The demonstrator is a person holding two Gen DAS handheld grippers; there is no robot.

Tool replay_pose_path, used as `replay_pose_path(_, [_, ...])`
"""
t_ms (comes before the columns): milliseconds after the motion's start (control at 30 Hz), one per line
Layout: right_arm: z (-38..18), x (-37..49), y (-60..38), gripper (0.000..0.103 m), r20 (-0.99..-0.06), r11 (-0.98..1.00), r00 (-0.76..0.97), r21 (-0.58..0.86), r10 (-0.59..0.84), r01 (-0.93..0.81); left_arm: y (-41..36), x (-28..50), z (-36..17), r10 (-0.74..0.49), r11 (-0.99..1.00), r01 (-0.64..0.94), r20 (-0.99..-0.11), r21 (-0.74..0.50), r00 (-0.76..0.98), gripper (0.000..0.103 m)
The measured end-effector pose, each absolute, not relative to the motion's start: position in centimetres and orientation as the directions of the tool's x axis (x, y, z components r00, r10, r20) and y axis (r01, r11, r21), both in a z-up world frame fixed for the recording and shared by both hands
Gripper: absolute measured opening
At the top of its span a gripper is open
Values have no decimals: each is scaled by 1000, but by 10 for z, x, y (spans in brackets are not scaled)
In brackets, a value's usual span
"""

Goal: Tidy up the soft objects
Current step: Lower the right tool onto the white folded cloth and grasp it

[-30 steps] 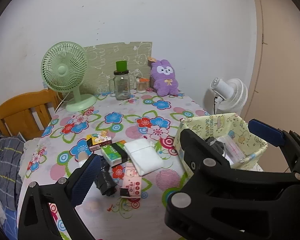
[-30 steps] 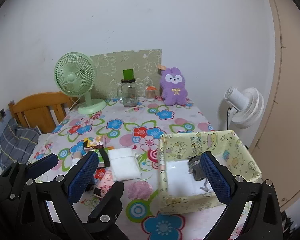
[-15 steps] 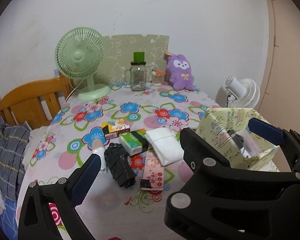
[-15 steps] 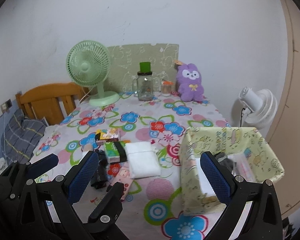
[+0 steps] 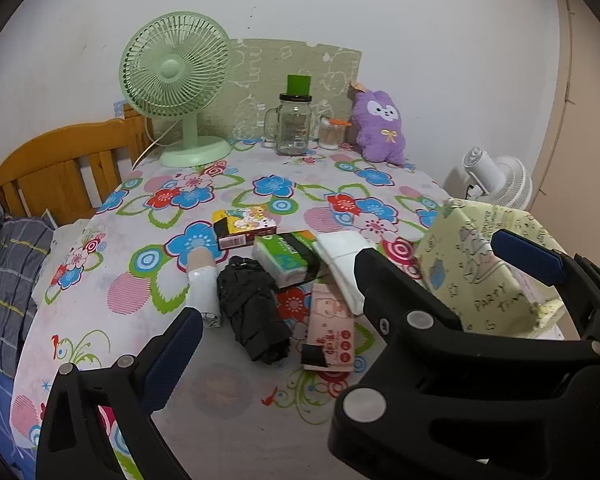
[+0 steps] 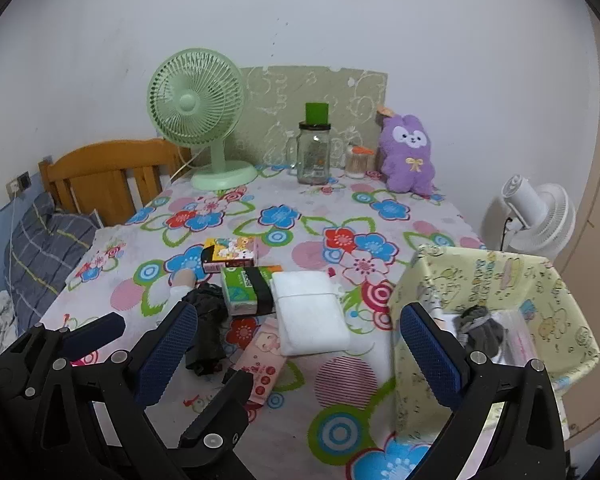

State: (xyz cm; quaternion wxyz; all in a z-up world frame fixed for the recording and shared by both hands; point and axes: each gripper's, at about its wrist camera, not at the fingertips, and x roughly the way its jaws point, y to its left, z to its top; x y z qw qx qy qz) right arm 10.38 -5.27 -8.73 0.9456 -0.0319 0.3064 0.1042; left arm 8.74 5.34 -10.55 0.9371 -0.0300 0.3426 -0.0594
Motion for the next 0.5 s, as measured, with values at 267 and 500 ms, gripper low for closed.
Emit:
replay_pose_path(267, [-108, 127, -48, 95, -632, 976, 751, 46, 192, -211, 62, 105, -121, -120, 992, 57, -667, -116, 736, 93])
replay_pose_path(500, [-120, 143, -46, 94, -647, 979, 740, 48, 182, -198, 64, 120, -133, -117, 992, 47, -686, -120, 718, 85])
